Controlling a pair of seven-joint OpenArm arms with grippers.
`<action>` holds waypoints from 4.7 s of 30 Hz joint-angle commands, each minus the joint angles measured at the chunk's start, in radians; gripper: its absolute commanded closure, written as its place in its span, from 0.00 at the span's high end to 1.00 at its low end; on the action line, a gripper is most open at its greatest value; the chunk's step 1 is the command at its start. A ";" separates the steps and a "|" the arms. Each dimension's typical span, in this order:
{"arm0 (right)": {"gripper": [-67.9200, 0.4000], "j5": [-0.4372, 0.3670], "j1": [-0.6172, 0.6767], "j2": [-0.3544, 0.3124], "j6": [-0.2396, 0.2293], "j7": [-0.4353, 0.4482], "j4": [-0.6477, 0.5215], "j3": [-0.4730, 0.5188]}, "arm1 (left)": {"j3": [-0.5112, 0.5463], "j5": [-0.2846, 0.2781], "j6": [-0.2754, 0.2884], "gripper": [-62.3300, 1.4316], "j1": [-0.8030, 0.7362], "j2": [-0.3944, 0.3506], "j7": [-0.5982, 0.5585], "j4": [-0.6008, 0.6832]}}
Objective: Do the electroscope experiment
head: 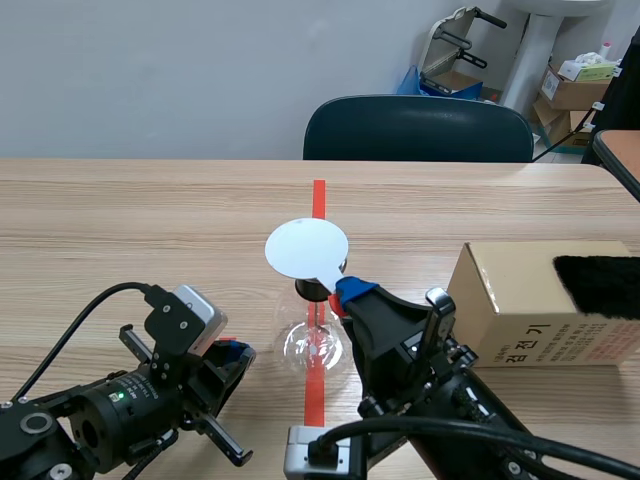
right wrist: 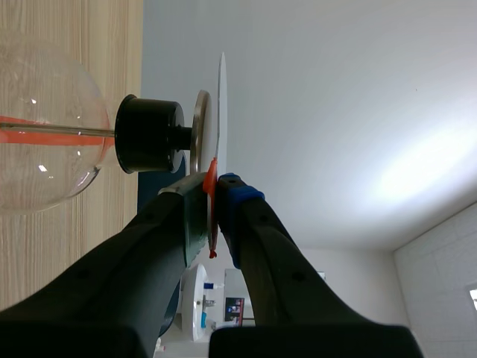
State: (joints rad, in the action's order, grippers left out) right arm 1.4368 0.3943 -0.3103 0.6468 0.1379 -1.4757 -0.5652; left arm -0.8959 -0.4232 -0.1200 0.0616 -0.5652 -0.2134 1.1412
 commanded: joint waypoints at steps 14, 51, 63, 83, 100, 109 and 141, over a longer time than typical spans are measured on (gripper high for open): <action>0.02 0.000 -0.007 -0.003 0.011 -0.003 -0.015 0.003 | 0.003 0.002 0.002 0.09 0.002 0.005 -0.021 0.017; 0.02 0.000 -0.007 -0.003 0.011 -0.004 -0.015 0.003 | 0.003 0.002 0.002 0.09 0.002 0.005 -0.029 0.017; 0.02 0.000 -0.007 -0.003 0.011 -0.004 -0.015 0.003 | 0.003 0.002 0.002 0.09 0.002 0.005 -0.029 0.017; 0.02 0.000 -0.007 -0.003 0.011 -0.004 -0.015 0.003 | 0.003 0.002 0.002 0.09 0.002 0.005 -0.029 0.017; 0.02 0.000 -0.007 -0.003 0.011 -0.298 -0.015 0.003 | 0.003 0.002 0.002 0.09 0.002 0.005 -0.029 0.017; 0.02 0.000 -0.007 -0.002 0.011 -0.570 -0.015 0.003 | 0.003 0.002 0.002 0.09 0.002 0.005 -0.029 0.017; 0.02 0.000 -0.007 -0.002 0.011 -0.574 -0.015 0.003 | 0.003 0.002 0.002 0.09 0.002 0.005 -0.029 0.017</action>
State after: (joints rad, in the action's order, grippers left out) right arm 1.4322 0.3943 -0.3103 0.6472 -0.4427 -1.4757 -0.5652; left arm -0.8959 -0.4232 -0.1200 0.0616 -0.5652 -0.2207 1.1412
